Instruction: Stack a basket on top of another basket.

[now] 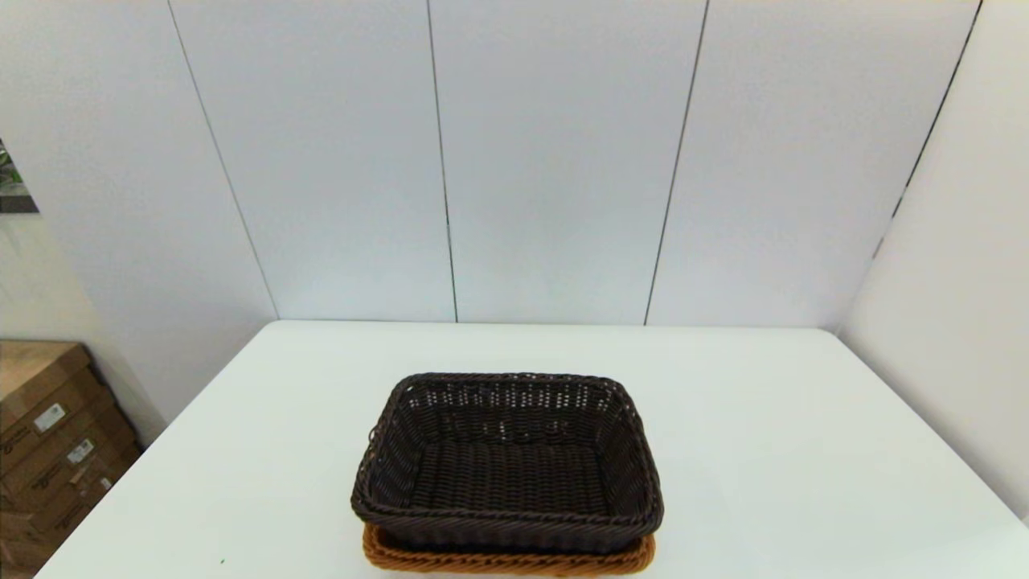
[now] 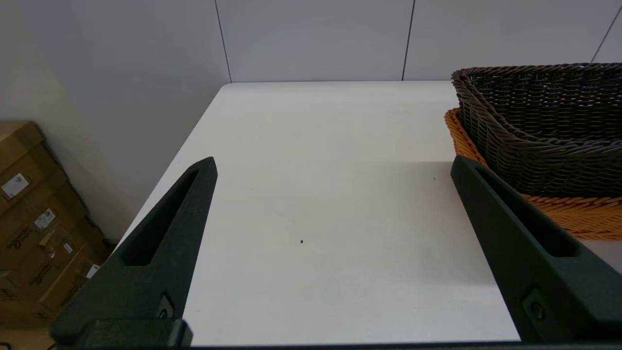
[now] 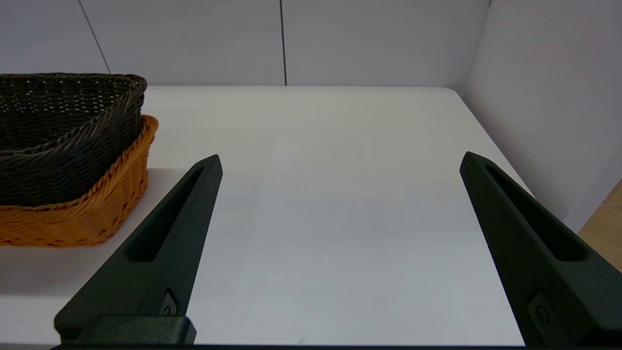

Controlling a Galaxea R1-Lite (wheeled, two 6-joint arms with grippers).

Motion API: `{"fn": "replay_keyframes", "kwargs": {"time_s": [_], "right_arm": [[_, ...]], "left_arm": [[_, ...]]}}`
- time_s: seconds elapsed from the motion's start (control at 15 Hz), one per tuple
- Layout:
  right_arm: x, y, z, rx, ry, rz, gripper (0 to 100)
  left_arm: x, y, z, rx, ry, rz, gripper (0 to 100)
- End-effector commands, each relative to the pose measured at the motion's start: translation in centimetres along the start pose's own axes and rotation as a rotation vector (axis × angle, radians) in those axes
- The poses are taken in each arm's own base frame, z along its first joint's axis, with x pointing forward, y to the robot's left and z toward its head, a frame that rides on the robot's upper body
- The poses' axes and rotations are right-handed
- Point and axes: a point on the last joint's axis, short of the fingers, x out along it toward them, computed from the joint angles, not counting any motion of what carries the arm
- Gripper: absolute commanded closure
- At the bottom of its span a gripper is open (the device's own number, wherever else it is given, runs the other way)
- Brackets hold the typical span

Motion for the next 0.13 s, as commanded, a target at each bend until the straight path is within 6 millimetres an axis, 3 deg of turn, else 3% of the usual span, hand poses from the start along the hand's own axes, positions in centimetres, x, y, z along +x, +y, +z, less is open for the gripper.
{"fn": "replay_keyframes", "kwargs": {"time_s": [0.07,0.13], "right_arm": [[0.01,0.0,-0.01,0.0,0.002,0.0,0],[0.01,0.0,-0.01,0.0,0.002,0.0,0]], "left_arm": [[0.01,0.0,-0.04,0.0,0.001,-0.001,0],[0.01,0.0,-0.04,0.0,0.001,0.001,0]]}}
